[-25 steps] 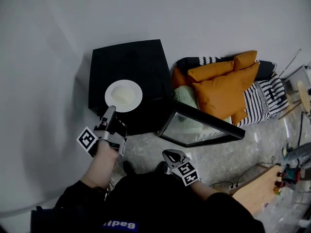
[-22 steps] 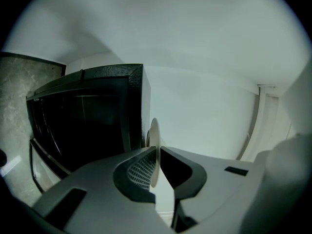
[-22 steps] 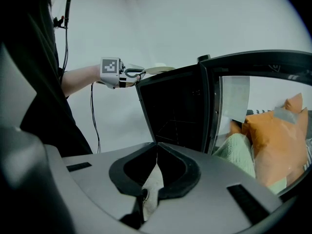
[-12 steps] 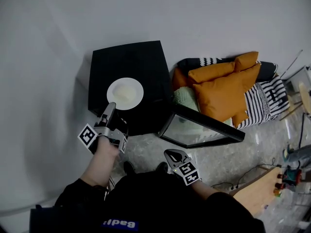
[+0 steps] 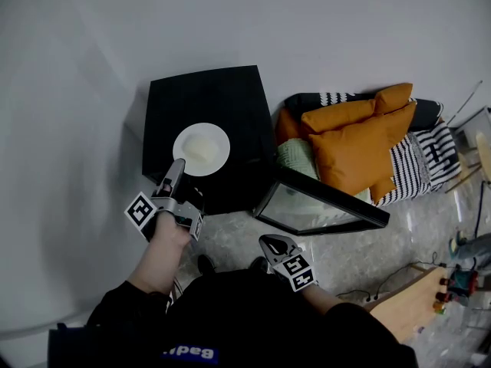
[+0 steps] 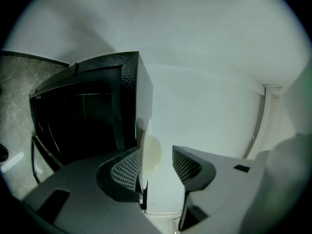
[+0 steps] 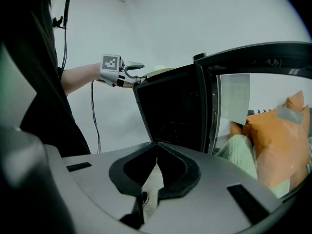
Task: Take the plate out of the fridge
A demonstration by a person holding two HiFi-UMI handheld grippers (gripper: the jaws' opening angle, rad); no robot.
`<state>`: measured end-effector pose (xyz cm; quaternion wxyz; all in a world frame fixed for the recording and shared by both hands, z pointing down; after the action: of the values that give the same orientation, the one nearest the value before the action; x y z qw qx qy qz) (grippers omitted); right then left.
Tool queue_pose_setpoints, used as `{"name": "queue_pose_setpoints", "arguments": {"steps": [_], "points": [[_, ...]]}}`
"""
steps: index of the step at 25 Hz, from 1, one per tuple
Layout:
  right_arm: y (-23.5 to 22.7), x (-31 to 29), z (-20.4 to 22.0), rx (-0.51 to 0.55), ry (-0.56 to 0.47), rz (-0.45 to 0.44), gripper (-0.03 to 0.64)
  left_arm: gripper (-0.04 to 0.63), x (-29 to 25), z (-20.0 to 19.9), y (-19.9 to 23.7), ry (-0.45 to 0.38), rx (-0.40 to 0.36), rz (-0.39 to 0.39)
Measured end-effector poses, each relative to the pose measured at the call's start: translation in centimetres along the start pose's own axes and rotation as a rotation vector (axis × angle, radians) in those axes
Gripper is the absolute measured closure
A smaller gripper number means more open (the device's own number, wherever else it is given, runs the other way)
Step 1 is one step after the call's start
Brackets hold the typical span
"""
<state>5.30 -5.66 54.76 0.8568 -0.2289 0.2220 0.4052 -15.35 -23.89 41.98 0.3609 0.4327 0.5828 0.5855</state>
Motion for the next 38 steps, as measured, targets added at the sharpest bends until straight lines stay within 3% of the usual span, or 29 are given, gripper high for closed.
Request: {"name": "queue_pose_setpoints", "arguments": {"steps": [7,17,18,22,38], "points": [[-0.2,-0.1,-0.2,0.0,0.0,-0.001,0.606,0.4,-0.1,0.2,0.0,0.03,-0.036,-0.024],[-0.3,-0.5,0.0,-0.007,0.005,-0.006,0.606,0.405,1.6,3.0,0.6,0.107,-0.004,-0.022],[-0.3,-0.6,0.0,-0.008,0.005,-0.006,0.606,0.414,1.7,3.4,0.7,0.117,-0.006,-0.021],[-0.1,-0.4,0.2,-0.017,0.007,-0.003,0.606,0.589,1.5,4.2,1.3,0.135,-0.02,-0.041],[0.1,0.9,1.2,-0.006,0.01,0.007,0.606,0.589,-0.5,4.0,1.6,0.117,-0.058,0.011]]}}
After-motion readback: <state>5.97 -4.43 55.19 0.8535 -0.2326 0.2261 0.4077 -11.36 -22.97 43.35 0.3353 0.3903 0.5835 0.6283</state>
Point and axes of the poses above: the fingertips, and each gripper's own axes: x backward along the fingers, y to its left, z out of its underside, the point moved 1 cm from there along x, backward along the fingers, and after that the axes turned 6 degrees about z, right-handed, at the moved point
